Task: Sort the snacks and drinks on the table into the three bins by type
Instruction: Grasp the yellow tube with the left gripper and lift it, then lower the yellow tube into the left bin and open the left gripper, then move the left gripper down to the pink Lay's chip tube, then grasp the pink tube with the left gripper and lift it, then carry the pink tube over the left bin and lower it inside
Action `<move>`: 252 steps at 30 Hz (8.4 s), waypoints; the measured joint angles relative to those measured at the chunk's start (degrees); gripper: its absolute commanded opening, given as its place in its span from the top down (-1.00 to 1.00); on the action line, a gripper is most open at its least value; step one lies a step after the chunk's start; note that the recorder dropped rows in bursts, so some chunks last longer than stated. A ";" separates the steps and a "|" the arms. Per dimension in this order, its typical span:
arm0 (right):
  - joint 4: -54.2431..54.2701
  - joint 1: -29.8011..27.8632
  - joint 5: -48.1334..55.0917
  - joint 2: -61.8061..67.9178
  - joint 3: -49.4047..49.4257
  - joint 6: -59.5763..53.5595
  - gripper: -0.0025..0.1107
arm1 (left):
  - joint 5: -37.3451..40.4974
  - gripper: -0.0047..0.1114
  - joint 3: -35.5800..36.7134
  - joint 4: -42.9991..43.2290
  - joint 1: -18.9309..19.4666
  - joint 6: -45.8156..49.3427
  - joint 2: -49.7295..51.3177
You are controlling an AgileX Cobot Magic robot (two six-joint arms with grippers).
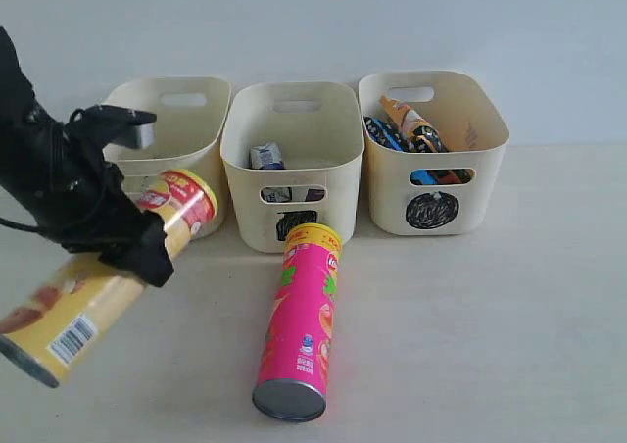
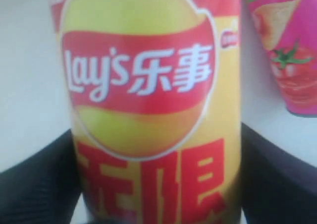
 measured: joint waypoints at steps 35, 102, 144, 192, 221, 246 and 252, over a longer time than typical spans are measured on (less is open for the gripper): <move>0.00 0.00 0.00 0.00 0.00 0.00 0.96 | -13.54 0.84 -48.09 9.11 6.50 -14.16 24.85; 0.00 0.00 0.00 0.00 0.00 0.00 0.96 | -1.83 0.84 -20.05 -5.77 6.50 11.99 1.08; 0.00 0.00 0.00 0.00 0.00 0.00 0.96 | 5.63 -0.60 -12.67 14.17 -25.00 -26.02 6.96; 0.00 0.00 0.00 0.00 0.00 0.00 0.96 | -7.19 0.84 -19.33 15.68 -25.00 -32.75 26.94; 0.00 0.00 0.00 0.00 0.00 0.00 0.96 | -0.85 0.84 -19.46 15.21 -20.03 -21.10 -0.28; 0.00 0.00 0.00 0.00 0.00 0.00 0.96 | -38.55 0.84 -22.15 15.70 4.51 -20.42 8.59; 0.00 0.00 0.00 0.00 0.00 0.00 0.96 | -39.79 0.84 -29.20 15.70 5.14 -18.58 17.21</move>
